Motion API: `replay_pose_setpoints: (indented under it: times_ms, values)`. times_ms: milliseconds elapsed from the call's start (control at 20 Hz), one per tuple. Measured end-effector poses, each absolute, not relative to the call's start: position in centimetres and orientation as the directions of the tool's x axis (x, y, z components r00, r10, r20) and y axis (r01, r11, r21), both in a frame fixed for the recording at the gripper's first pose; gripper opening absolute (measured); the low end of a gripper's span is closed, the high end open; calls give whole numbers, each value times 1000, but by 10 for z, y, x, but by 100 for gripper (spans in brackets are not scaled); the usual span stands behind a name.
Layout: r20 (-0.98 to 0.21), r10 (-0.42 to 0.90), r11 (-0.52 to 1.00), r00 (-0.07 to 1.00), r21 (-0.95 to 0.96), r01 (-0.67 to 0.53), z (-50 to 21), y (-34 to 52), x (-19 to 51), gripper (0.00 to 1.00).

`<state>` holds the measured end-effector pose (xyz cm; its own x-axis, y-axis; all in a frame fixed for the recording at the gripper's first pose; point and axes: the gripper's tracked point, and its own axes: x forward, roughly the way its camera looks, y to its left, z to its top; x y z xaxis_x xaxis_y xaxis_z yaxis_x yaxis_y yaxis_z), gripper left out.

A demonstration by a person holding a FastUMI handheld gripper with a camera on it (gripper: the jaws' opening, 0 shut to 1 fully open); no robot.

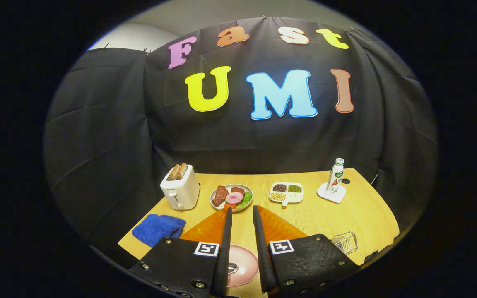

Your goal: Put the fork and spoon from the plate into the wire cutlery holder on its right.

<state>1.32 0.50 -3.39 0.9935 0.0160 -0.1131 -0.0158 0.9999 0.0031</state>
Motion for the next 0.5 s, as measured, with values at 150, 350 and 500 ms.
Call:
replay_pose_setpoints:
  times_ms: [150,350,500]
  values:
    - [-187,33,999,982,11,-32,-60,9,20,30]
    - [-360,77,997,930,15,-77,-117,20,23,31]
    - [-472,111,993,875,28,-111,-157,31,22,30]
